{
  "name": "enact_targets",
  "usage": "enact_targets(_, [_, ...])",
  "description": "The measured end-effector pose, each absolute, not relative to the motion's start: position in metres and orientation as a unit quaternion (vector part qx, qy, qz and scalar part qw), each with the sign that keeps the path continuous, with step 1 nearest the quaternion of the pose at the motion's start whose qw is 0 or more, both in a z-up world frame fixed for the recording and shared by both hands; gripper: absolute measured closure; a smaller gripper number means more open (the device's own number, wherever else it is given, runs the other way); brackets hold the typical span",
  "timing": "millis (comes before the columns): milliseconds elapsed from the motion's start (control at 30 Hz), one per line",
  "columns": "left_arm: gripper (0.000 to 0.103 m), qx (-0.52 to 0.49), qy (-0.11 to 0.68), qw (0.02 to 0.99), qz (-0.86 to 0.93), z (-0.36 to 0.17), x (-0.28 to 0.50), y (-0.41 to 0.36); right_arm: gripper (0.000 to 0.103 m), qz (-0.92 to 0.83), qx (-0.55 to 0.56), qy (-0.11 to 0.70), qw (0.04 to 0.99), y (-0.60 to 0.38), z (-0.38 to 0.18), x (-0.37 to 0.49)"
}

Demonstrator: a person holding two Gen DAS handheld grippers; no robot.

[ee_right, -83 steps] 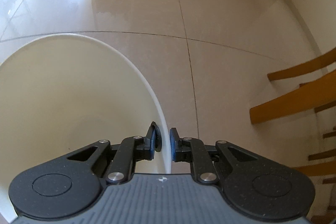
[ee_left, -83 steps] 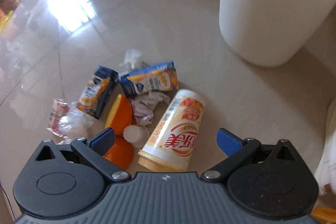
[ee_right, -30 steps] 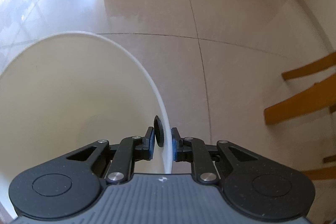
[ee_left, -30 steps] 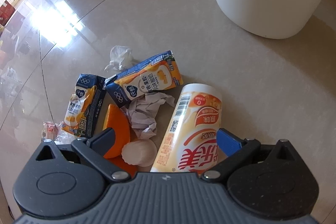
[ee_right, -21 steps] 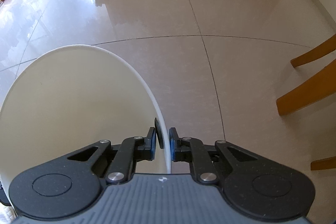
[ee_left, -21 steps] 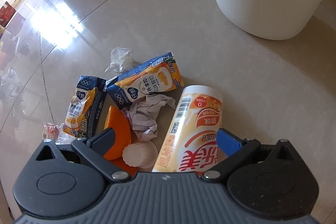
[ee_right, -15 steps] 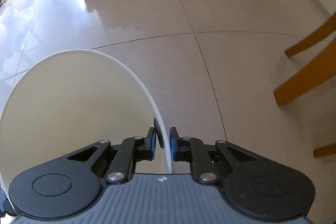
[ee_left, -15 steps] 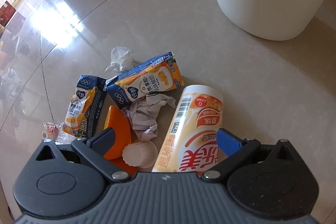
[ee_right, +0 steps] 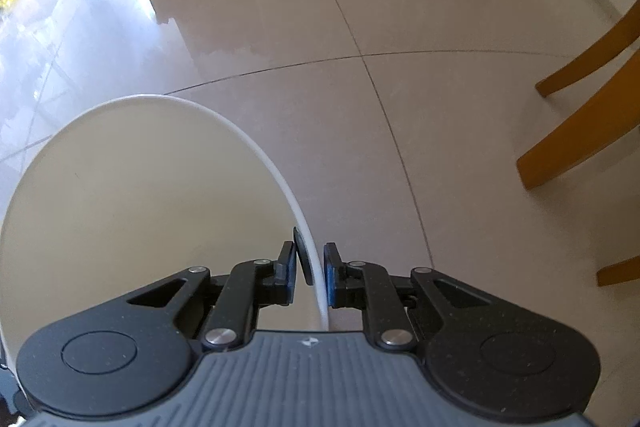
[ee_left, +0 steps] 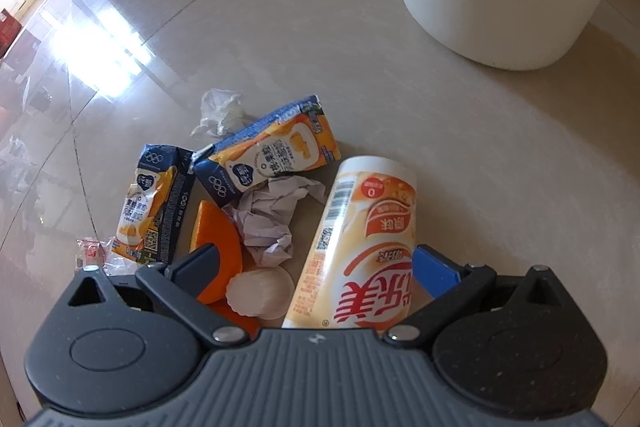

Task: Collect trash
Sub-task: 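Lower the left tool over the cream drink bottle and close on it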

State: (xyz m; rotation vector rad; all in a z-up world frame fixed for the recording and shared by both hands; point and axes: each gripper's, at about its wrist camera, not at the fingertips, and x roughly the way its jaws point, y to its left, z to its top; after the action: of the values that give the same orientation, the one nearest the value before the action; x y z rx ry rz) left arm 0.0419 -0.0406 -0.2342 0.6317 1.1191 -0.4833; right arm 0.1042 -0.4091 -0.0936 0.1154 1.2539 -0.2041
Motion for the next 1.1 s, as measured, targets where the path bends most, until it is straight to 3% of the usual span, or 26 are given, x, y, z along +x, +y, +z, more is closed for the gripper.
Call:
enact_targets(333, [0.013,0.313,0.537,0.742,-0.253,-0.251,0.04,-0.045,0.085,-0.096,0.048,0.586,0.803,-0.416,-0.098,0.116])
enact_targets(433, [0.025,0.336,0.541,0.723,-0.268,-0.259,0.038,-0.054,0.085,-0.097,0.046,0.585,0.804,-0.413,-0.1,0.106])
enact_targets(600, [0.034,0.333,0.555,0.711,-0.273,-0.266,0.045,-0.064,0.085,-0.095,0.045,0.586,0.804,-0.408,-0.095,0.101])
enact_targets(1100, [0.035,0.299,0.564,0.725,-0.257,-0.23,0.067,-0.065,0.085,-0.093,0.044,0.586,0.804,-0.407,-0.093,0.1])
